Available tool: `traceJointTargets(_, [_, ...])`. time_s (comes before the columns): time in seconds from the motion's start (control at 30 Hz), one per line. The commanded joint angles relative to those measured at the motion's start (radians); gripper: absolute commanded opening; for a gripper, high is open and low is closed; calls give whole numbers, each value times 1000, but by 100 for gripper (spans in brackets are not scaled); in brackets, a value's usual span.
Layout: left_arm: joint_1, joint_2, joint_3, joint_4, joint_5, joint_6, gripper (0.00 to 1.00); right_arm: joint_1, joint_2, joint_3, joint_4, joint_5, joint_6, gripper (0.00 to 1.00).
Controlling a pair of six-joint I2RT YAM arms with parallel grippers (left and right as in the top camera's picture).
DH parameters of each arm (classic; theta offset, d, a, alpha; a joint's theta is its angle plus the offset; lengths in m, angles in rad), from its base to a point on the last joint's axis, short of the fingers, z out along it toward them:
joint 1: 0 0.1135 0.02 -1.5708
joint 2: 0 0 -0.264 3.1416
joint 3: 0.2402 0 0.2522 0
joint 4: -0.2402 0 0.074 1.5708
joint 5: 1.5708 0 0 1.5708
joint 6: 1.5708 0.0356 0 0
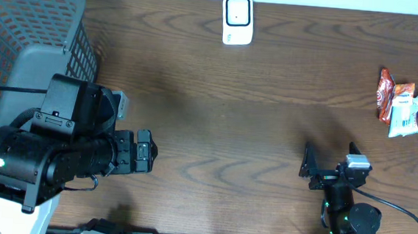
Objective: Scan the item barcode
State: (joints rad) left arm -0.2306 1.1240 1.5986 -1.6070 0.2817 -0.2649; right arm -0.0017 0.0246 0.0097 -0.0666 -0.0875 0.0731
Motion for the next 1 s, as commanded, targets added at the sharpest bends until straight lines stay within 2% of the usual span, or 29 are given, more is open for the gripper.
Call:
traceJointTargets(0.0, [3,-1,6,-19,-7,2,98,-6,50,-4,-2,-8,-15,99])
traceJointTargets(0.2, [3,-1,6,-19,-6,2,98,-6,126,-4,0,-8,-16,99])
traceJointTargets(0.37, [3,-1,6,-19,-6,2,98,-6,98,-4,-1,-5,-30,99])
traceJointTargets(0.53, [3,-1,6,-19,-6,2,98,-6,-15,-4,-2,3,-30,99])
traceJointTargets(0.77, [3,-1,6,-19,-6,2,98,-4,-19,-4,-3,8,-31,99])
traceJointTargets(0.97, [3,-1,6,-19,-6,2,98,-3,-19,-4,-5,9,-103,99])
